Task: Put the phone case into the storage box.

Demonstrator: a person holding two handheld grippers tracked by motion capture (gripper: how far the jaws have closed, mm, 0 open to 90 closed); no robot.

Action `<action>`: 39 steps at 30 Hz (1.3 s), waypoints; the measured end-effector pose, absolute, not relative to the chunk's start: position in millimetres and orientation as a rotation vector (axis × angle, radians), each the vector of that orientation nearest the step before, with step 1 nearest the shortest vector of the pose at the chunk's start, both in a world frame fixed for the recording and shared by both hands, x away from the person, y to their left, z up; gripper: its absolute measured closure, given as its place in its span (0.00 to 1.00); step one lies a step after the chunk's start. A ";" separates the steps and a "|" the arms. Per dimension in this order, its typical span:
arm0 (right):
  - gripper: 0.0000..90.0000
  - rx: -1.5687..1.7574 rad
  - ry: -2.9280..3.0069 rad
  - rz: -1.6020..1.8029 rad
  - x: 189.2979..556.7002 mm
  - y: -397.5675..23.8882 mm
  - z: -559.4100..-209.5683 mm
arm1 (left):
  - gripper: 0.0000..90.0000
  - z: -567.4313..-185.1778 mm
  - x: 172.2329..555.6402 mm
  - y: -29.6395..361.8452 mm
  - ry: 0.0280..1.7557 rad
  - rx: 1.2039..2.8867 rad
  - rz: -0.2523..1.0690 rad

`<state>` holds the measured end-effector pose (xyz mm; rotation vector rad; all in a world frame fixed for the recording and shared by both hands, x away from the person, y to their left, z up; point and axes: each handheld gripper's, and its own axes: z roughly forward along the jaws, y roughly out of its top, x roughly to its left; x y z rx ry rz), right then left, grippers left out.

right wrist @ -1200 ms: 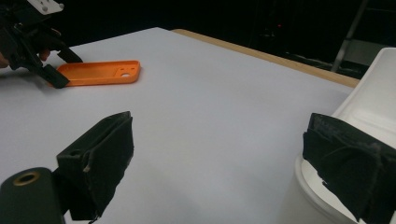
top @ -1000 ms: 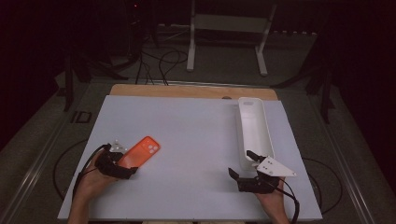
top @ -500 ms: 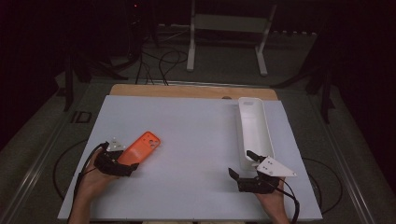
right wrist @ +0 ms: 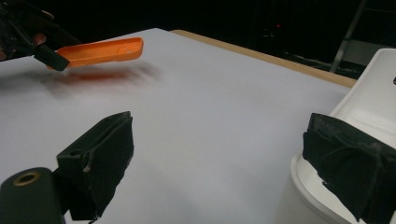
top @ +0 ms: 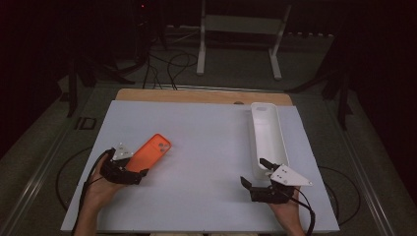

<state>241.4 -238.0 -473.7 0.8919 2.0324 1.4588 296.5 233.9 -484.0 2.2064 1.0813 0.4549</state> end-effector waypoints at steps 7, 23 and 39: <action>0.10 0.901 2.026 1.457 241.9 -238.5 -471.6 | 0.18 -474.5 290.9 229.2 1.072 2.165 0.508; 0.09 0.904 2.046 1.469 254.0 -236.2 -454.3 | 0.18 -447.5 282.6 197.6 0.961 2.130 0.610; 0.09 0.915 2.064 1.476 268.0 -226.7 -442.1 | 0.18 -436.7 285.6 165.8 0.868 2.125 0.630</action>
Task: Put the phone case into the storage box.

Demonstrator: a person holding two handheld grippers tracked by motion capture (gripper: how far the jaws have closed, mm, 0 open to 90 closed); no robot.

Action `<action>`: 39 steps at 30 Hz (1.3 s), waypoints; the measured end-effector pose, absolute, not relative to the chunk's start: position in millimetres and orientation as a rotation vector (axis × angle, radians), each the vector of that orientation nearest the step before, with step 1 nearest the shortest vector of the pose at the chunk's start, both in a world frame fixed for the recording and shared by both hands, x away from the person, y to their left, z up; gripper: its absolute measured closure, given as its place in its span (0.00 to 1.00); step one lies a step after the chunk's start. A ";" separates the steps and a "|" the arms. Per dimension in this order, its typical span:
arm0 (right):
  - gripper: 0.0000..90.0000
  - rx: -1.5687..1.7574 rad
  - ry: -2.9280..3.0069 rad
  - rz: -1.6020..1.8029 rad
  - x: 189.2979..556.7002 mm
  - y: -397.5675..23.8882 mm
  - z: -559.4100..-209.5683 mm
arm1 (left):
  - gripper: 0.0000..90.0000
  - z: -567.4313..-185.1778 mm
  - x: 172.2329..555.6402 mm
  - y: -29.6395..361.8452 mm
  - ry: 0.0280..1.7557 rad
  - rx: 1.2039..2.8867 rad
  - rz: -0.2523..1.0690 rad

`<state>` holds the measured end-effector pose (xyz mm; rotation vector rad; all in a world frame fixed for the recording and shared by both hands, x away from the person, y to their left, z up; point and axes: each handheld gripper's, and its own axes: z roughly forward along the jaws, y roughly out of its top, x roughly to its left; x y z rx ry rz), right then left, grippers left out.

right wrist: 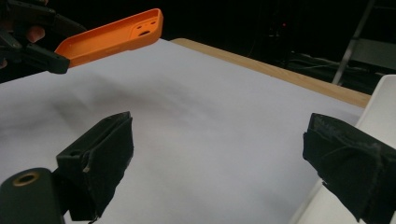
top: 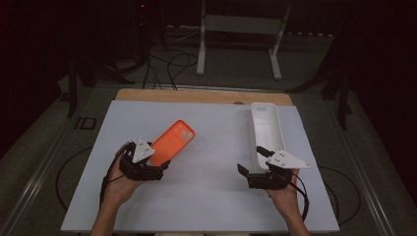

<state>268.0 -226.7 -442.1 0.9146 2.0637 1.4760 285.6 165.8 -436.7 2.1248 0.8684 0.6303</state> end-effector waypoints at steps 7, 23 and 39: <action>0.09 0.931 2.083 1.480 275.2 -222.4 -439.9 | 0.18 -434.8 287.4 154.1 0.838 2.132 0.634; 0.09 0.963 2.122 1.488 292.1 -210.3 -429.6 | 0.18 -432.4 288.4 129.5 0.769 2.133 0.638; 0.09 0.938 2.150 1.536 311.0 -186.0 -411.8 | 0.18 -426.2 292.7 108.4 0.706 2.139 0.630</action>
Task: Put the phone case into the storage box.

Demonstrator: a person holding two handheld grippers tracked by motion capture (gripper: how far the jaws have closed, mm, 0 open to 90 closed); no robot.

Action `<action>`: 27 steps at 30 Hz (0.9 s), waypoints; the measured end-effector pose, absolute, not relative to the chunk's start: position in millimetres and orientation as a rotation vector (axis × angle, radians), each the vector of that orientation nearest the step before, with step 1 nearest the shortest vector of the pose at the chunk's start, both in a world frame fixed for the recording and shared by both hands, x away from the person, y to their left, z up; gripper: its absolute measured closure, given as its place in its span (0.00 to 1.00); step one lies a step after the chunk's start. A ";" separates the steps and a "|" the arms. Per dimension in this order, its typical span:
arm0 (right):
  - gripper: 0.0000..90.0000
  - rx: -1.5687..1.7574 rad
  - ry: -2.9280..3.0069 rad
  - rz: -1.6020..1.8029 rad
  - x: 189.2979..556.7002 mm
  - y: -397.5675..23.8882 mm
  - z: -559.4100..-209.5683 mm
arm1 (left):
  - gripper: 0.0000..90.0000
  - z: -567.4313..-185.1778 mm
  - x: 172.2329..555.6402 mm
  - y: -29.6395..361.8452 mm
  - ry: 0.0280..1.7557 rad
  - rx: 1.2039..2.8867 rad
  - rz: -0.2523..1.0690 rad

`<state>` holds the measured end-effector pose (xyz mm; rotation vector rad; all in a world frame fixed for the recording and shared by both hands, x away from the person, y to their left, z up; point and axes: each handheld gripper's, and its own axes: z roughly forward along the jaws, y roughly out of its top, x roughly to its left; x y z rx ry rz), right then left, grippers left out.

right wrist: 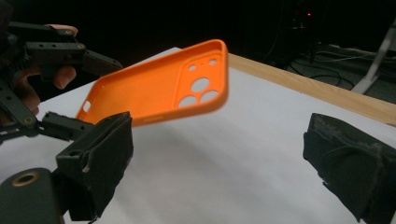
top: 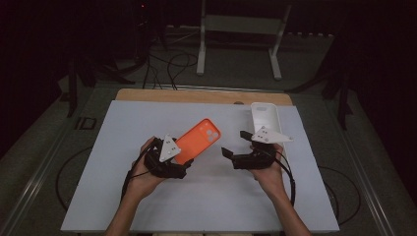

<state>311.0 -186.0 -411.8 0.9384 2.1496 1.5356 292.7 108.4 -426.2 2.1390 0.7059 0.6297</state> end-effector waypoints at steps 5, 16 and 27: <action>0.09 0.953 2.155 1.548 314.7 -183.9 -410.2 | 0.18 -424.6 294.3 104.0 0.693 2.132 0.630; 0.09 0.999 2.172 1.601 323.7 -179.0 -412.2 | 0.18 -422.9 292.8 91.1 0.652 2.125 0.631; 0.09 1.031 2.193 1.669 328.2 -175.4 -414.0 | 0.18 -418.9 286.9 77.9 0.599 2.107 0.625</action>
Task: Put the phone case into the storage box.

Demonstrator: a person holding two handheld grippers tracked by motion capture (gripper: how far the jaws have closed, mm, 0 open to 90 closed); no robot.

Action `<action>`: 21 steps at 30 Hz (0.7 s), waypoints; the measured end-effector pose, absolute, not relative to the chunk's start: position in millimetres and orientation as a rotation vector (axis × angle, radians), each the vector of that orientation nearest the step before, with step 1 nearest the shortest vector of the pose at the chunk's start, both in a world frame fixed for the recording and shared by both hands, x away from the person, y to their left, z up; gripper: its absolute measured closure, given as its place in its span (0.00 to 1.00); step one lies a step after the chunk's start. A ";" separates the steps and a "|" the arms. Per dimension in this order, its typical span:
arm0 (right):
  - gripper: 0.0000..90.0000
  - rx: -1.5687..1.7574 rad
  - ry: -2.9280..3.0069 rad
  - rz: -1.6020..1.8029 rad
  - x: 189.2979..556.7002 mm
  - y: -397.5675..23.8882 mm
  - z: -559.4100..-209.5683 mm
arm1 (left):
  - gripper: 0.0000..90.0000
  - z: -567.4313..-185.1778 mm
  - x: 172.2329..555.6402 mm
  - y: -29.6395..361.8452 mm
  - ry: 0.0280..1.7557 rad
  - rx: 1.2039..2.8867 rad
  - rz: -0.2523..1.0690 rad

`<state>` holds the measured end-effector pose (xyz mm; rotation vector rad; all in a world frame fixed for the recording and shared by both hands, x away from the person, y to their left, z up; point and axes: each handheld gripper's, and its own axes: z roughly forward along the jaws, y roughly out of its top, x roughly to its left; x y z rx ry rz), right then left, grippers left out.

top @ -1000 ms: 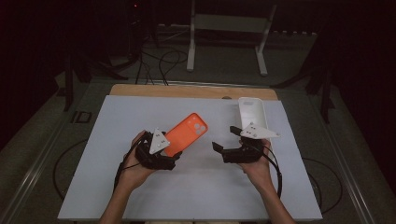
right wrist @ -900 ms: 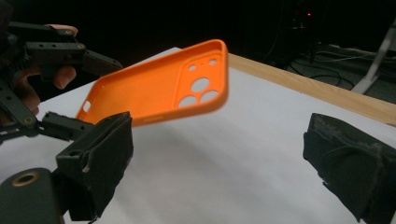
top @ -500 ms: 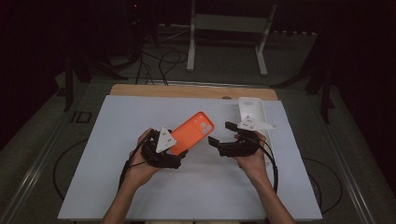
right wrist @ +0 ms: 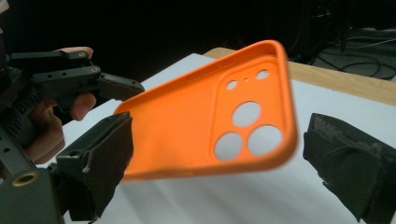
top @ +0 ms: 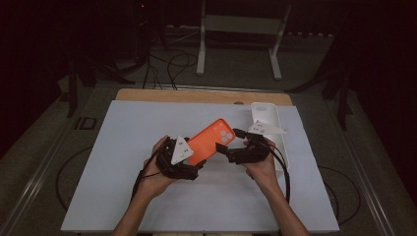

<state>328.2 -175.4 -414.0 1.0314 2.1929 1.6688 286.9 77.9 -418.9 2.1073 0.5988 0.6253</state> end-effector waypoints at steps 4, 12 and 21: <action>0.09 1.058 2.207 1.703 329.6 -174.9 -414.8 | 0.18 -417.4 283.9 75.8 0.583 2.106 0.627; 0.13 1.079 2.246 1.723 331.6 -171.9 -416.3 | 0.18 -415.7 281.1 72.6 0.563 2.089 0.616; 0.37 1.093 2.284 1.774 331.6 -171.0 -415.6 | 0.18 -414.9 280.0 69.3 0.558 2.068 0.623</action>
